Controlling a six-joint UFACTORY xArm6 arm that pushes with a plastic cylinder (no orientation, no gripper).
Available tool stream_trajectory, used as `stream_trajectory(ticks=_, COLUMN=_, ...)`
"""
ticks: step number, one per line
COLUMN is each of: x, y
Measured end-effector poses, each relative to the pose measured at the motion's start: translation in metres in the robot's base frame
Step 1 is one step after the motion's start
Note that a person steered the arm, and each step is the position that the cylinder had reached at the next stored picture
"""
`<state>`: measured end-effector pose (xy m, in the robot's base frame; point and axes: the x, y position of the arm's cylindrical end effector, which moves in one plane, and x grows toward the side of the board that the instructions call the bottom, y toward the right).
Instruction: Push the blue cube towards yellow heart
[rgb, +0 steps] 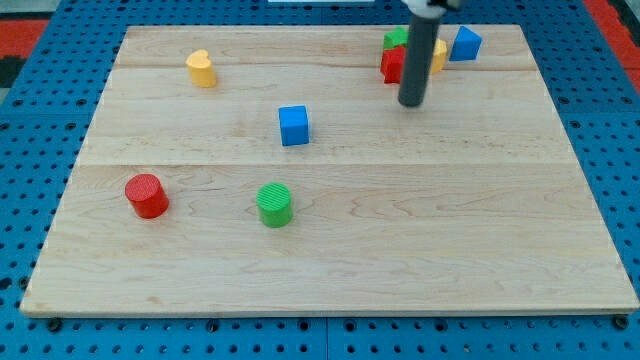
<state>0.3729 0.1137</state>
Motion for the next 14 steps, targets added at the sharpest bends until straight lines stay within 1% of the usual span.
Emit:
stream_trajectory(ticks=1, x=0.087, y=-0.005)
stream_trajectory(ticks=2, x=0.106, y=-0.014)
stream_trajectory(ticks=4, x=0.108, y=-0.015)
stream_trajectory(ticks=5, x=0.111, y=-0.034)
stream_trajectory(ticks=7, x=0.078, y=-0.058)
stream_trajectory(ticks=8, x=0.078, y=-0.080)
stream_trajectory(ticks=9, x=0.084, y=-0.127)
stream_trajectory(ticks=10, x=0.068, y=-0.182)
stream_trajectory(ticks=11, x=0.033, y=-0.205)
stream_trajectory(ticks=12, x=0.018, y=-0.186)
stream_trajectory(ticks=13, x=0.089, y=-0.190)
stream_trajectory(ticks=14, x=0.051, y=-0.142)
